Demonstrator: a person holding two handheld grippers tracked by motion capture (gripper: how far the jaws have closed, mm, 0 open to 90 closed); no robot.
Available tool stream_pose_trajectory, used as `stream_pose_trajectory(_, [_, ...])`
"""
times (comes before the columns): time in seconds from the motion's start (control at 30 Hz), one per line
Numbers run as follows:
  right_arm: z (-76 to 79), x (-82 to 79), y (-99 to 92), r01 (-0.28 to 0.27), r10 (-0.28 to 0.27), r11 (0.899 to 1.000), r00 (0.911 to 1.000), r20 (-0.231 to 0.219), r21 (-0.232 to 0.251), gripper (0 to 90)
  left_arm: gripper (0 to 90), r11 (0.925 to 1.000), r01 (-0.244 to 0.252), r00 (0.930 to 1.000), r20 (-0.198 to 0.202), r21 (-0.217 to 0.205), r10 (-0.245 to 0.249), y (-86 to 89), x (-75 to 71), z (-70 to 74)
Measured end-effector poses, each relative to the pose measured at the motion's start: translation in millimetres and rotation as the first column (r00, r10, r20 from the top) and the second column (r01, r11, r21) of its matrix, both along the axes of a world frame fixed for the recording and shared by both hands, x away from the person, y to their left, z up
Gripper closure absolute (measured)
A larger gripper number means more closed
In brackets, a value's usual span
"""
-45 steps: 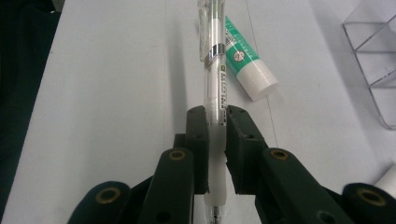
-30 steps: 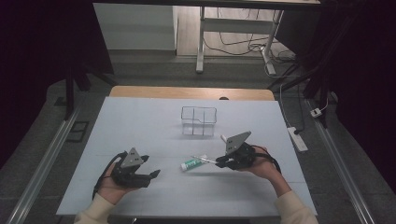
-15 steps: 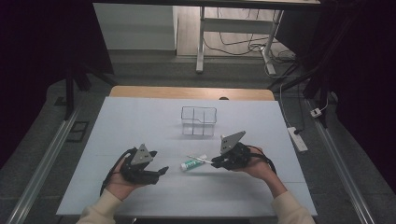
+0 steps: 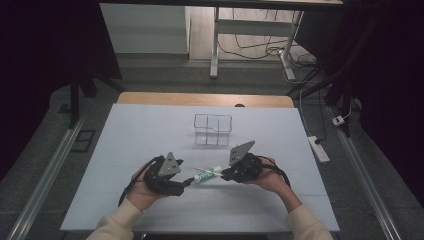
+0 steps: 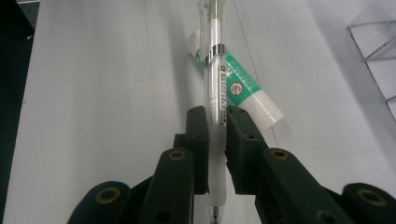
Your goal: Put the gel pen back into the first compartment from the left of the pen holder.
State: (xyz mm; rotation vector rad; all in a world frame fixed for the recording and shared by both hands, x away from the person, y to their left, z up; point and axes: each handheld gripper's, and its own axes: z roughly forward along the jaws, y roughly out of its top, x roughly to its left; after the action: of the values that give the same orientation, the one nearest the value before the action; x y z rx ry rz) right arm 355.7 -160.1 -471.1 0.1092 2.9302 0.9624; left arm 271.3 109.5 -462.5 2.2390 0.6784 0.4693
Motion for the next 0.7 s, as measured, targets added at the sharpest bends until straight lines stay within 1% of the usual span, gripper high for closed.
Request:
stream_pose_trajectory(0.07, [-0.6,-0.3,1.5,0.000,0.000,1.000,1.0000,-0.001,0.005,78.8,32.5,0.9998,0.015,0.9999,-0.004,0.015,-0.015,-5.8,2.4,-0.1])
stream_pose_trajectory(0.2, [-0.9,-1.0,3.8,-0.010,0.010,1.000,0.9999,-0.004,-0.001,78.8,32.6,0.9983,0.034,0.9994,0.002,0.047,-0.034,-16.1,4.9,-1.2])
stream_pose_trajectory(0.3, [-1.4,-1.0,5.6,-0.014,0.014,1.000,0.9999,-0.007,-0.005,78.8,32.7,0.9972,0.044,0.9990,0.004,0.061,-0.044,-20.8,6.7,-2.1])
stream_pose_trajectory(0.47, [-2.8,-1.6,9.7,-0.018,0.017,1.000,0.9998,-0.014,-0.011,78.8,32.5,0.9957,0.053,0.9985,-0.011,0.076,-0.053,-25.2,11.5,-4.7])
stream_pose_trajectory(0.53, [-3.5,-1.5,11.2,-0.020,0.020,1.000,0.9996,-0.018,-0.014,78.8,32.6,0.9935,0.065,0.9978,-0.017,0.093,-0.064,-27.5,13.4,-6.1])
stream_pose_trajectory(0.7, [-4.6,-1.7,15.5,-0.026,0.026,1.000,0.9994,-0.023,-0.011,78.8,31.7,0.9897,0.081,0.9964,-0.033,0.118,-0.078,-34.0,17.3,-10.9])
